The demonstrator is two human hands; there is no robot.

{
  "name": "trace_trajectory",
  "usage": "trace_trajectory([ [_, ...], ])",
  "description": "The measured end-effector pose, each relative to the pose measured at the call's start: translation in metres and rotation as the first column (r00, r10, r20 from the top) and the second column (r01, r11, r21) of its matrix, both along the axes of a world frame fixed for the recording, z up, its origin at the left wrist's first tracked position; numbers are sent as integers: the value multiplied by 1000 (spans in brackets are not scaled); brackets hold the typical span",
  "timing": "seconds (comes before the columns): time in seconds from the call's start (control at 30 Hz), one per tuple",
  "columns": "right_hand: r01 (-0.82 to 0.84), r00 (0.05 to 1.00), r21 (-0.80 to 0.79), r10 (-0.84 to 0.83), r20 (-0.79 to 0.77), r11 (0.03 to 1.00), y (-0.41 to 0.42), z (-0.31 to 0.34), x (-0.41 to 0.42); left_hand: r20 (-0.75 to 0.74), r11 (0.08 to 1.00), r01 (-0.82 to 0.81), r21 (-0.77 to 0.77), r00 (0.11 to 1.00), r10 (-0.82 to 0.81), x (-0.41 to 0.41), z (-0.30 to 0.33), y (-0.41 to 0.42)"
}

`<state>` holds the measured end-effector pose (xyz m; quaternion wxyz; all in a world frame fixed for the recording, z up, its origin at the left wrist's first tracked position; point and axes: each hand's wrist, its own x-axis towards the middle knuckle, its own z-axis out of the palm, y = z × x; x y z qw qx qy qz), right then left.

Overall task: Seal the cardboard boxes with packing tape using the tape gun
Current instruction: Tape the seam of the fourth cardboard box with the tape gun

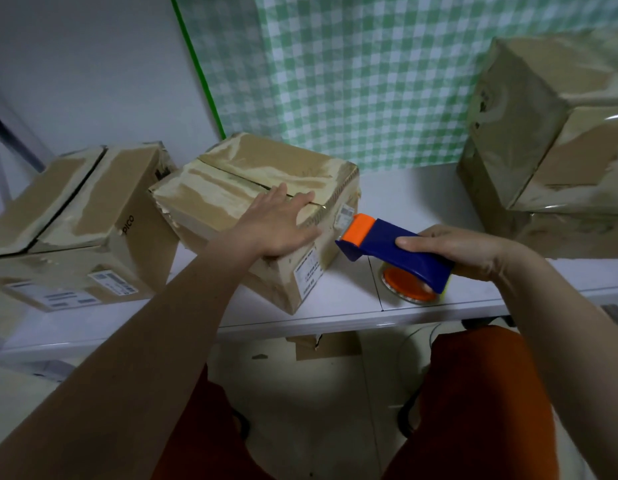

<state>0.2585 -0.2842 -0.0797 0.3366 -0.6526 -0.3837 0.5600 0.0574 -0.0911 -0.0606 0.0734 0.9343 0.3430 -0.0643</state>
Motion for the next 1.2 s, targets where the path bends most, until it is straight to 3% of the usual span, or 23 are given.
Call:
trace_trajectory([
  [0.13,15,1000,-36,-14,19,999,3,4,-9,163,999,-35,29,986,30,17,-1,2],
  [0.3,50,974,-82,-31,226,995,14,19,-16,36,996,-73,43,997,72,30,-13,-3],
  [0.43,97,878,-79,-47,476,992,34,28,-32,39,995,-79,56,996,77,30,-16,-3],
  [0.7,153,793,-65,-84,603,986,54,31,-57,63,993,-96,70,994,92,30,-19,-3],
  [0.83,156,629,-186,47,776,970,50,14,-64,58,994,-77,77,996,73,28,-18,-5],
  [0.9,189,639,-184,22,769,965,45,-6,-65,56,994,-81,78,996,77,28,-17,-4],
  [1.0,274,685,-76,-139,715,959,41,-21,-62,58,991,-101,85,994,96,31,-15,-6],
  [1.13,369,672,67,-316,670,927,33,-19,-54,62,991,-108,85,993,103,32,-12,-10],
  [1.2,379,734,130,-383,561,916,24,-9,-50,63,994,-88,72,995,83,29,-11,-10],
])
